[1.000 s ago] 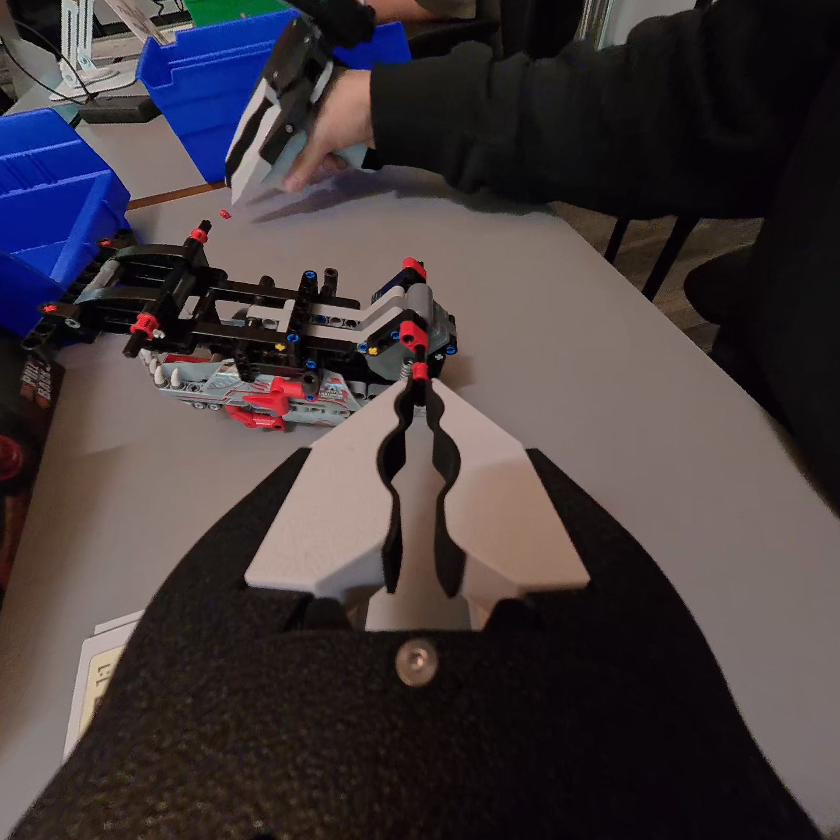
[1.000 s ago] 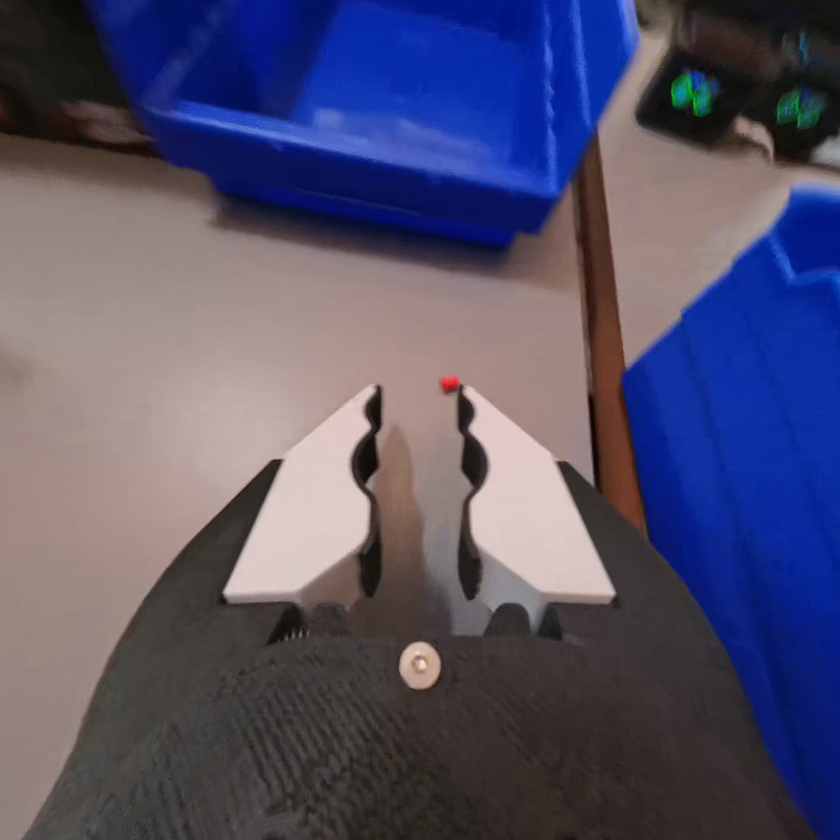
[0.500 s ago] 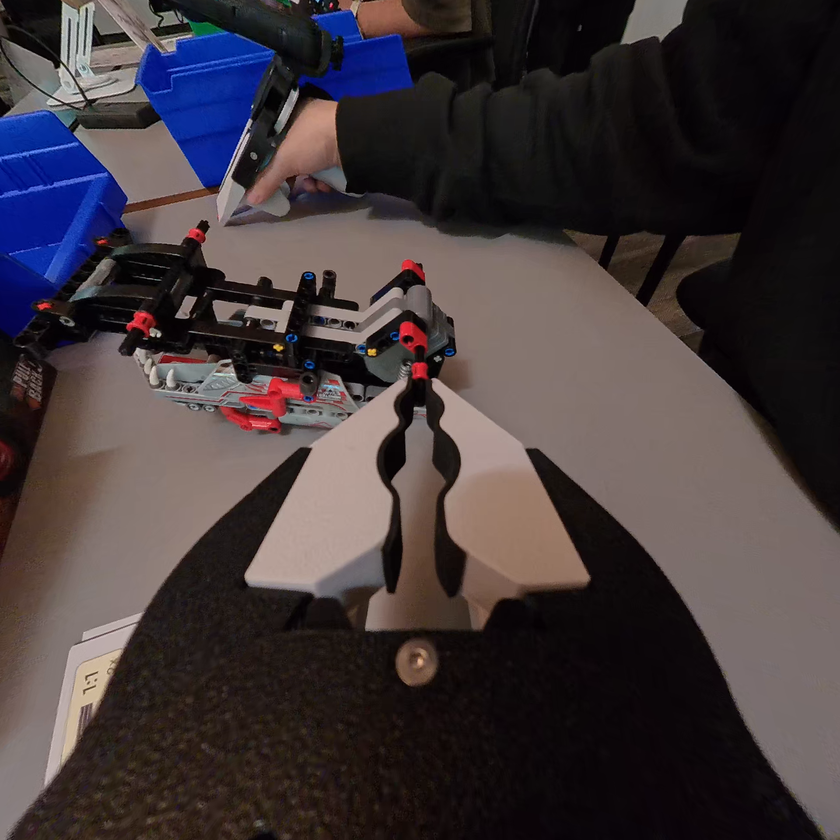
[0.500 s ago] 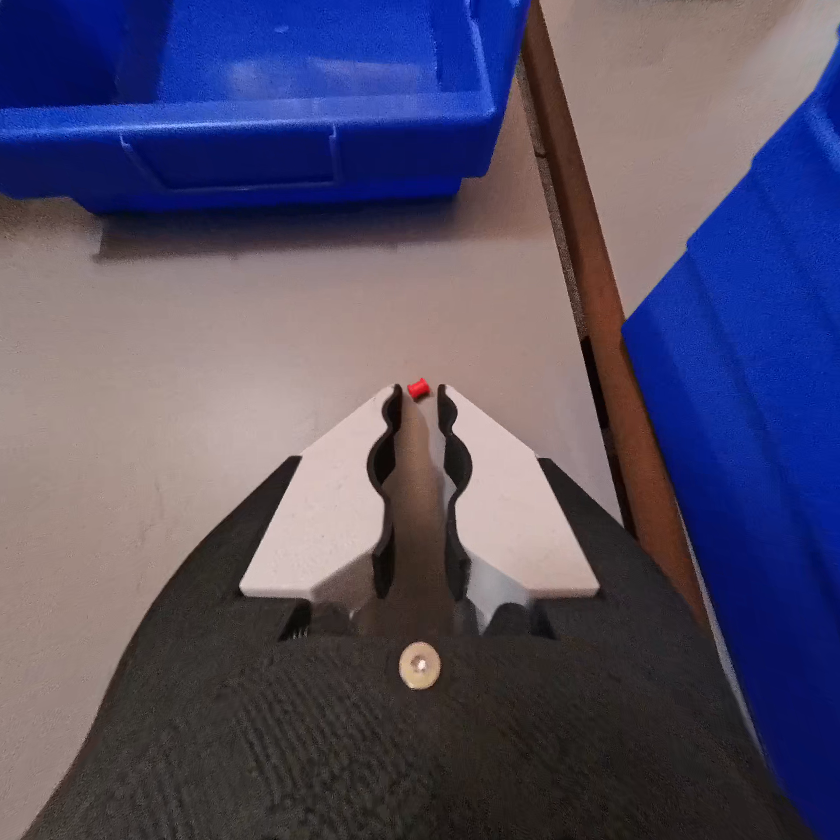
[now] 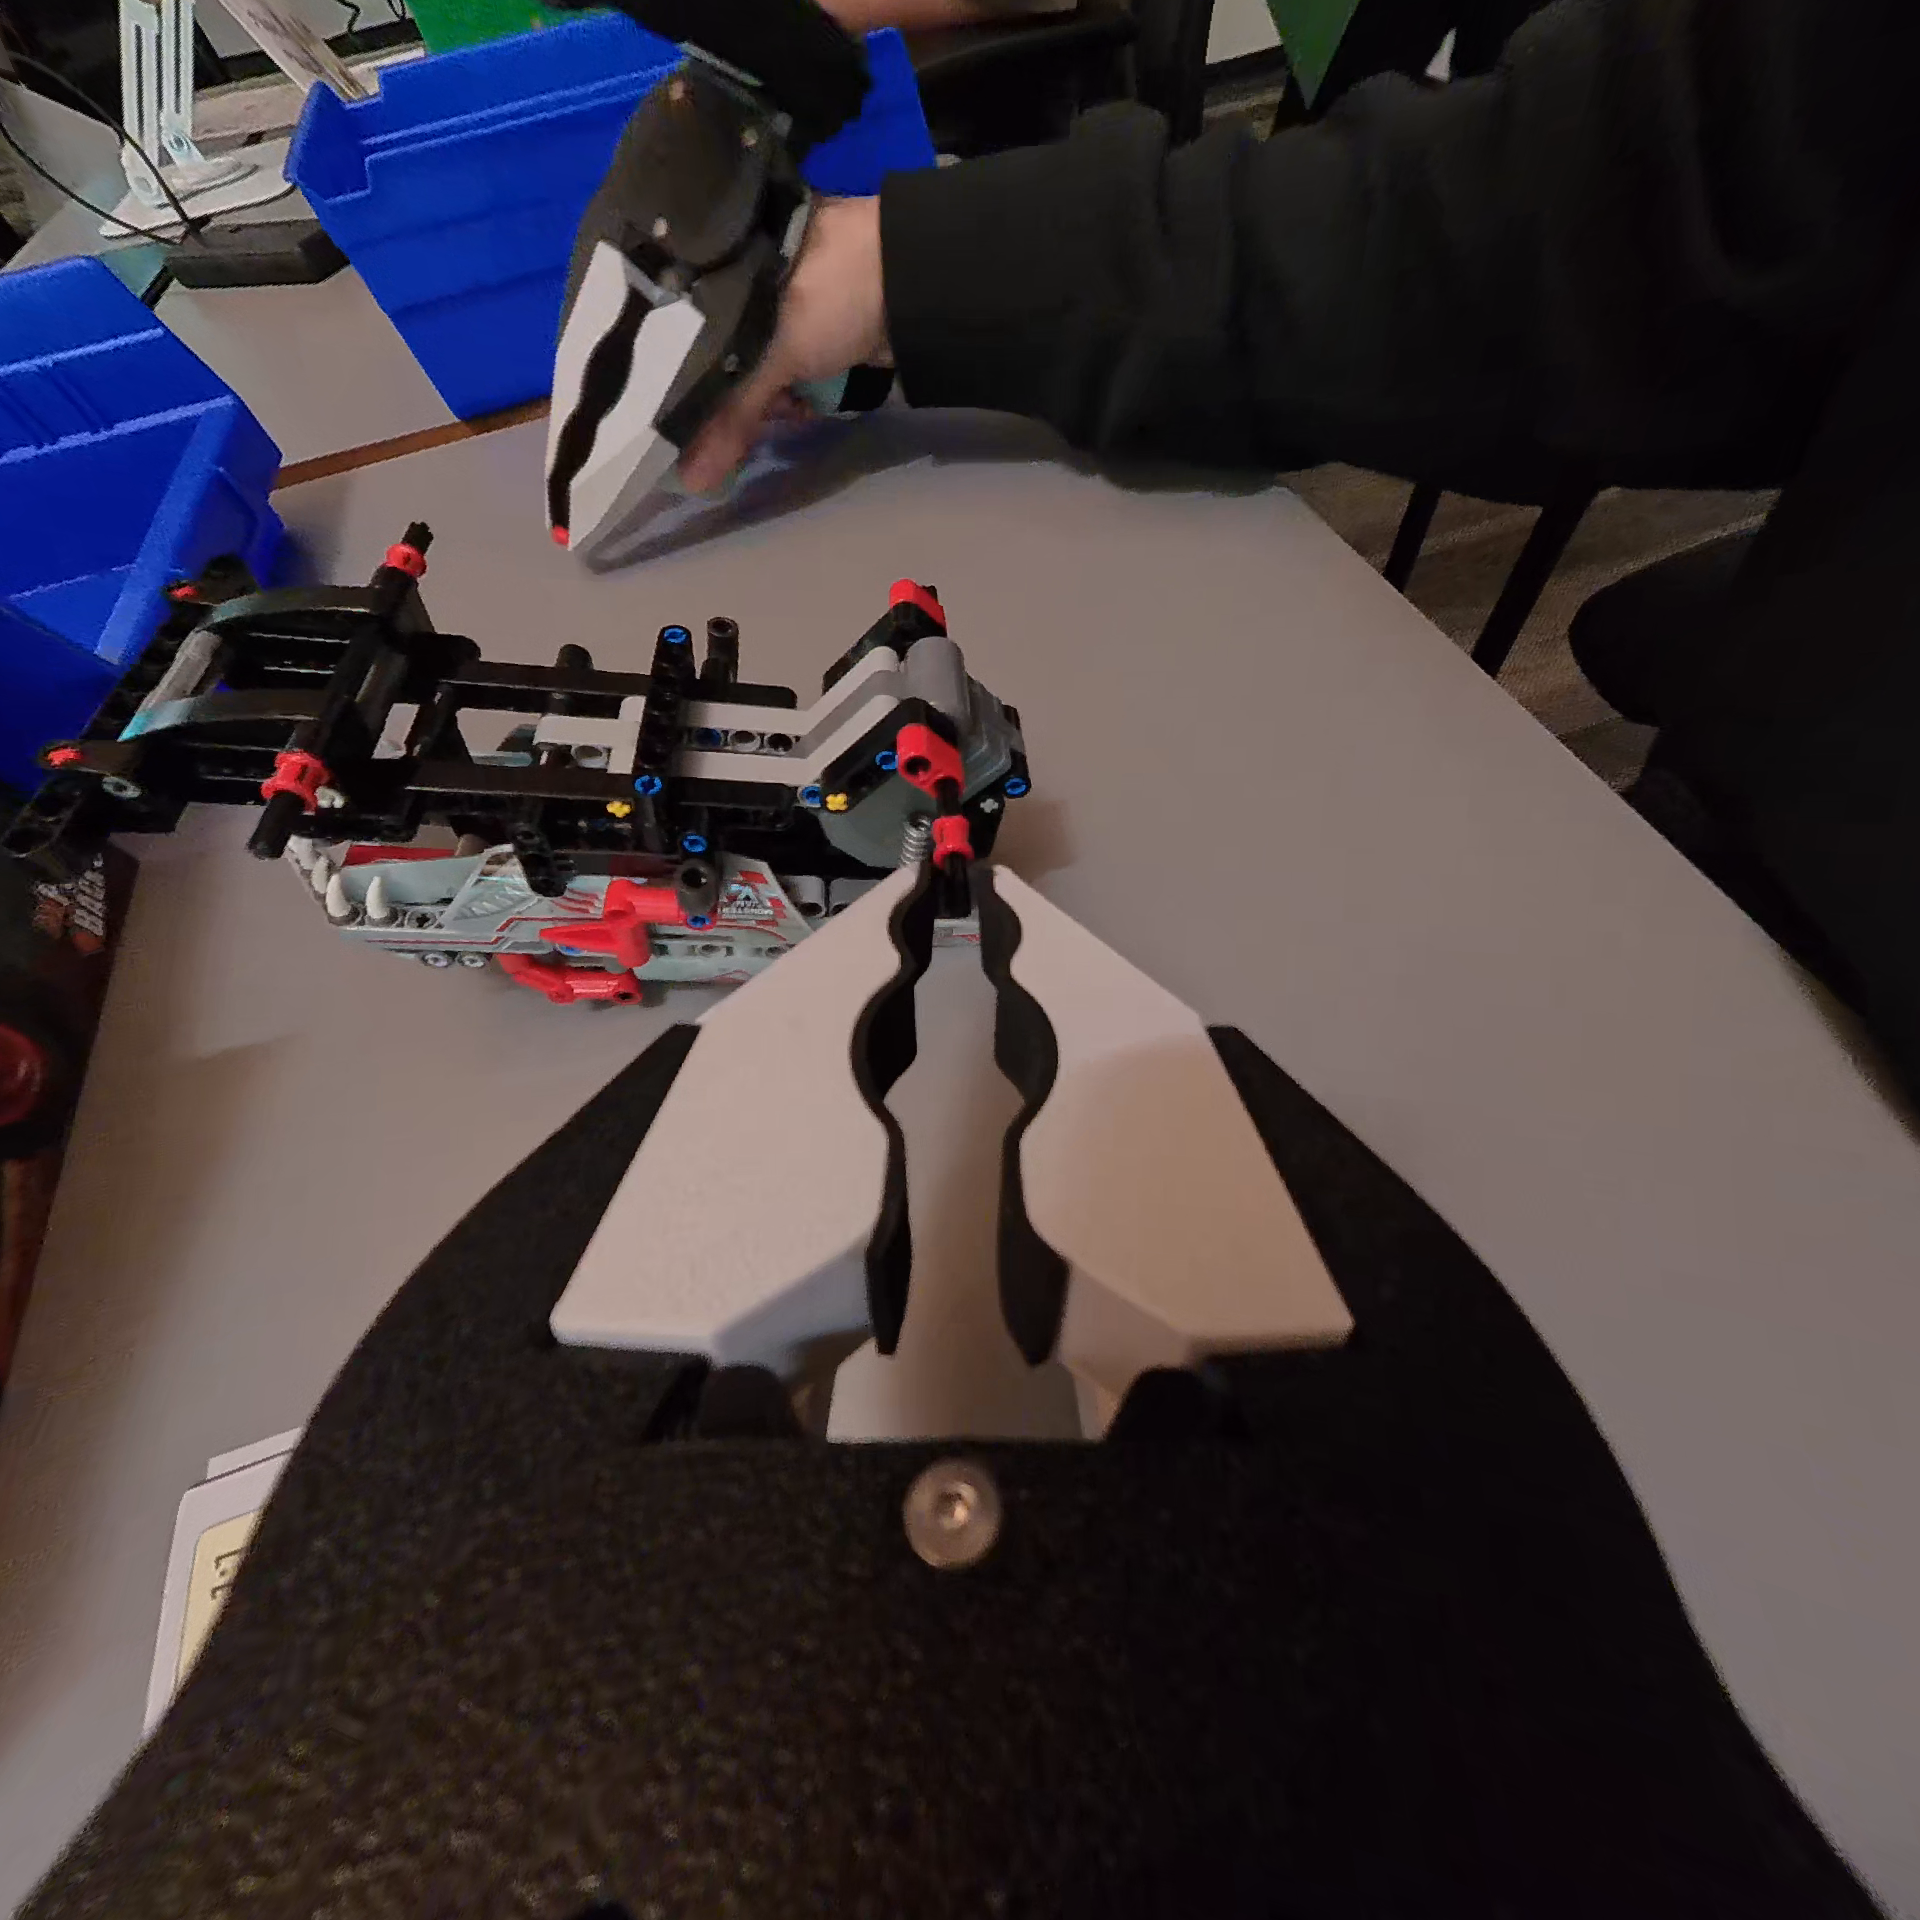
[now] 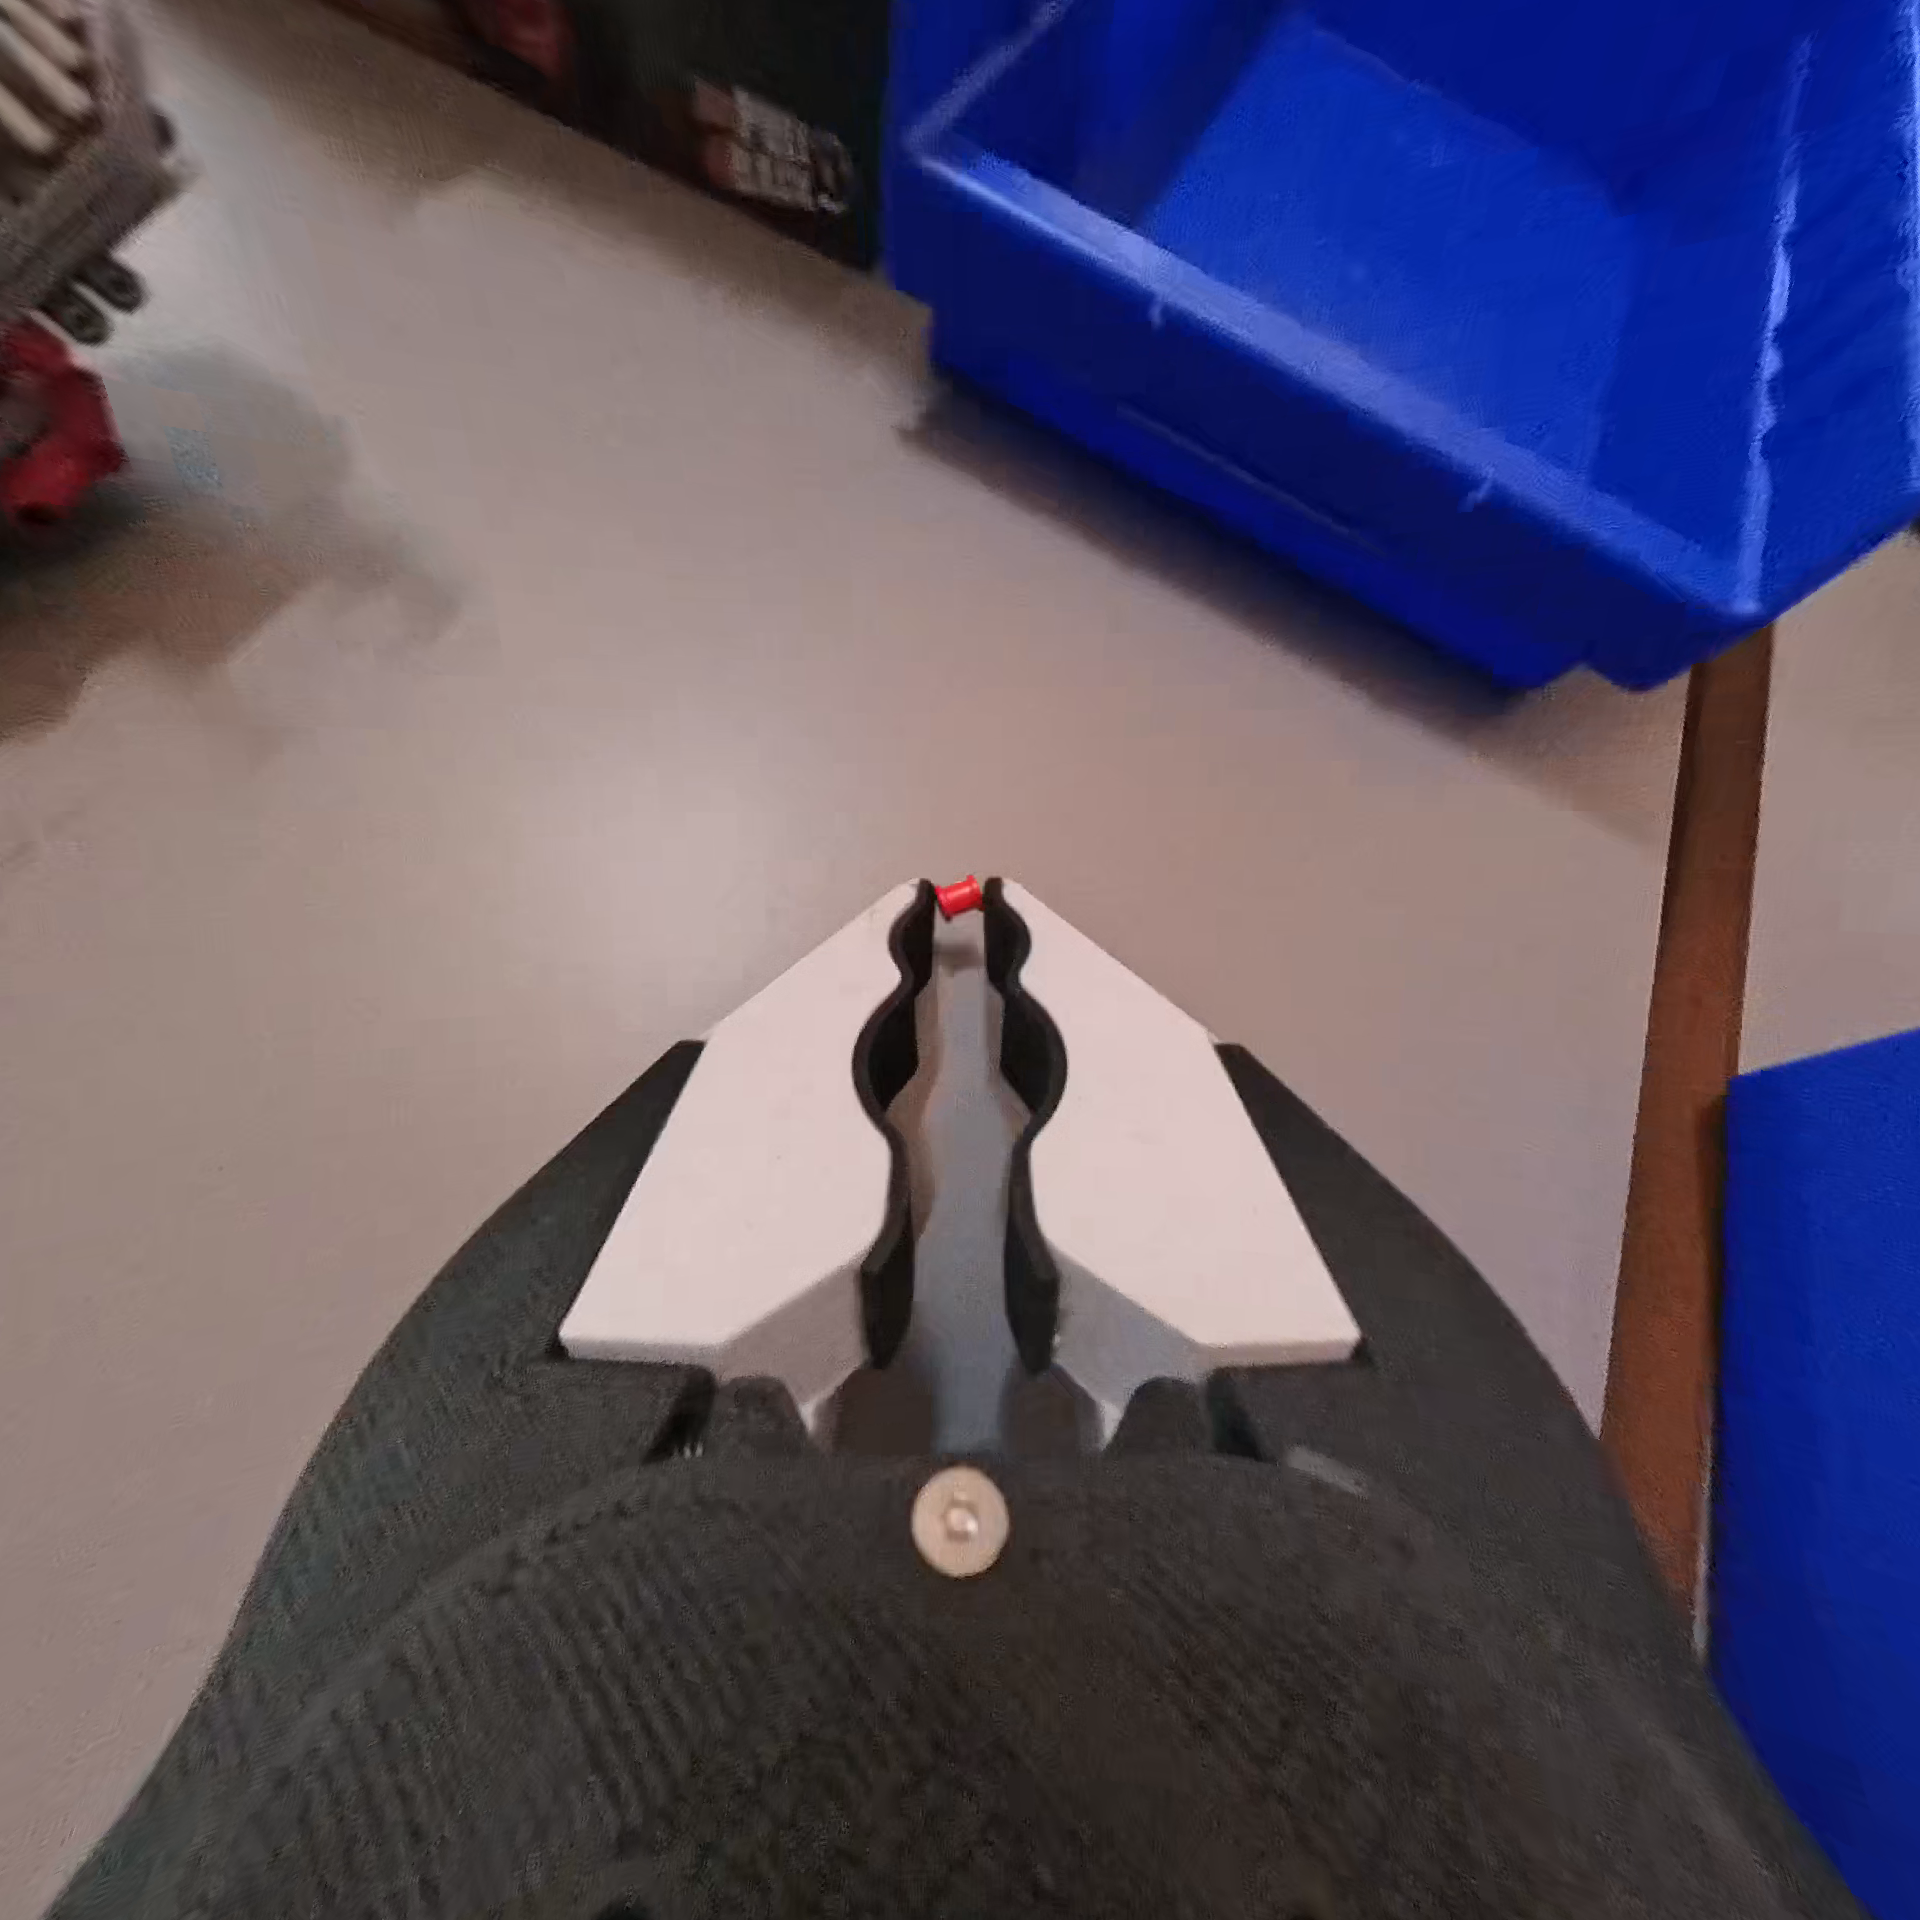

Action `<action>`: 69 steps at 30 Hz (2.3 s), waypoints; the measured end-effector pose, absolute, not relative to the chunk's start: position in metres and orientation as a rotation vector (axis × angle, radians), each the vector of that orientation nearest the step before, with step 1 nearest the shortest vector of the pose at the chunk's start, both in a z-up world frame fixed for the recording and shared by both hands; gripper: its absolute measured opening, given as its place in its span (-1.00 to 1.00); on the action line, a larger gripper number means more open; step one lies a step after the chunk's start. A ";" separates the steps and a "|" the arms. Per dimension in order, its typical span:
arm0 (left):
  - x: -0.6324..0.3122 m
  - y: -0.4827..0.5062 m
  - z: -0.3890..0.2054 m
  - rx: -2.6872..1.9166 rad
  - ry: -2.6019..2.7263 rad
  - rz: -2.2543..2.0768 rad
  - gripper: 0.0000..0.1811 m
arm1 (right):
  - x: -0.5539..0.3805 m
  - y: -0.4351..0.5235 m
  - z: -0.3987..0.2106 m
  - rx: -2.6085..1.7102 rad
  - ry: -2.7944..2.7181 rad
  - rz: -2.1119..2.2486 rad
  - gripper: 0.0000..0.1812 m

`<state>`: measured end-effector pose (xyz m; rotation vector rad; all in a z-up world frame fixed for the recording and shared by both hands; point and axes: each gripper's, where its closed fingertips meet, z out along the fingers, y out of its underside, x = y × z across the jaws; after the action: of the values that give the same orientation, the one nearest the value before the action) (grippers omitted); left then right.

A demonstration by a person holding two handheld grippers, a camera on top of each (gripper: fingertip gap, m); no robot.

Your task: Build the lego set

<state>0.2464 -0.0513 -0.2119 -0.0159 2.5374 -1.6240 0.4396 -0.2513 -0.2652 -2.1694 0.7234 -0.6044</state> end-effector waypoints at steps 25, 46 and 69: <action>0.205 -0.107 -0.094 -0.453 2.513 -2.097 -0.75 | 0.204 -0.106 -0.095 -1.864 -0.304 -0.974 -0.92; 0.183 -0.096 -0.075 -0.555 2.379 -2.548 -0.96 | 0.188 -0.081 -0.082 -1.766 -0.213 -0.989 -0.87; 0.198 -0.097 -0.071 -0.908 2.022 -2.857 -0.95 | 0.200 -0.087 -0.068 -1.582 -0.048 -1.084 -0.95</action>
<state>0.1975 -0.0972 -0.0715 -0.9080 2.0222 -2.8570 0.1999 -0.0869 -0.0685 -1.5815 -0.0481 -1.0844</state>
